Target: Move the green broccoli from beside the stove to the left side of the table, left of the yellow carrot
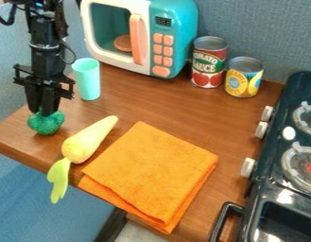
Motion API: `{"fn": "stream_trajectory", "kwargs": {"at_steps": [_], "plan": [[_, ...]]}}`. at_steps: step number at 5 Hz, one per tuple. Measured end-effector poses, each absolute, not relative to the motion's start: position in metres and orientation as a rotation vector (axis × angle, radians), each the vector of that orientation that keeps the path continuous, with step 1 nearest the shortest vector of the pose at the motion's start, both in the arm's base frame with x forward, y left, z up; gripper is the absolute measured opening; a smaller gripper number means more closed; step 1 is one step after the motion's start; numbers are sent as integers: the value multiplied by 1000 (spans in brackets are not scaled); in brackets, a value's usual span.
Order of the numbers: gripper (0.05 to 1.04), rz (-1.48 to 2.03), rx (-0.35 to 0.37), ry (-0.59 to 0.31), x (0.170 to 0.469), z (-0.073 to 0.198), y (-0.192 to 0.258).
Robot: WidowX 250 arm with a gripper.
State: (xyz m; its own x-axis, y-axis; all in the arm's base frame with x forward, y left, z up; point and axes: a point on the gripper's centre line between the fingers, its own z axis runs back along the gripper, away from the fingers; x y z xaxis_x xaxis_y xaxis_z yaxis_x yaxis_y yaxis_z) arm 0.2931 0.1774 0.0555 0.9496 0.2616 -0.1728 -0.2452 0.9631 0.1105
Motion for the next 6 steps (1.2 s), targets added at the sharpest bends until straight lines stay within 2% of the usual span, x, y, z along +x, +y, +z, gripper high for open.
{"fn": "stream_trajectory", "kwargs": {"at_steps": [1, 2, 3, 4, 5, 6], "plan": [[387, 282, 78, 182, 289, 54, 181], [689, 287, 47, 185, 288, 50, 176], [966, 287, 37, 161, 286, 59, 172], [1007, 297, 42, 117, 283, 72, 169], [1003, 303, 72, 58, 280, 96, 167], [1001, 198, 109, -16, 285, 118, 139]]}}
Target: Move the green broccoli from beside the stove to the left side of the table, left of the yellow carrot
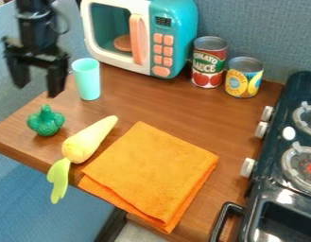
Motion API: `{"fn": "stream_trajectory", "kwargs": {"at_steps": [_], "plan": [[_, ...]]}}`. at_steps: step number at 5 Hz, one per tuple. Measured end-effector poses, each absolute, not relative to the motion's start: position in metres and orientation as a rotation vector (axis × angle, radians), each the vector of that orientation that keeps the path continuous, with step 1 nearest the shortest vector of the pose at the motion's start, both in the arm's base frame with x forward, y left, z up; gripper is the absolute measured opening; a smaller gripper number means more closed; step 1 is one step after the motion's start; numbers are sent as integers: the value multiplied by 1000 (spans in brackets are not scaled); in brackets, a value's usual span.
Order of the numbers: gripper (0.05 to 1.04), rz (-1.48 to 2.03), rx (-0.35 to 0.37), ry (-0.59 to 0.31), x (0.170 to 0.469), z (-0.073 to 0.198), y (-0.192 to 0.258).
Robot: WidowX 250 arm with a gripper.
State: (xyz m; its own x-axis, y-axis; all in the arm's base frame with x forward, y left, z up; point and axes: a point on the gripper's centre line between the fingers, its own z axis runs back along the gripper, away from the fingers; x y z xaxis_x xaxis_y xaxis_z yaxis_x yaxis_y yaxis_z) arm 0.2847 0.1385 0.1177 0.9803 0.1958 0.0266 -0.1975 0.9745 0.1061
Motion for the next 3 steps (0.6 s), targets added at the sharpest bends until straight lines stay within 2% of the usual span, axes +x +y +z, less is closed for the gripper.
{"fn": "stream_trajectory", "kwargs": {"at_steps": [1, 2, 3], "plan": [[1001, 85, 40, -57, 296, 118, 90], [1001, -29, -28, -58, 304, 109, 41], [1001, -59, -27, -26, 298, 95, -3]]}}
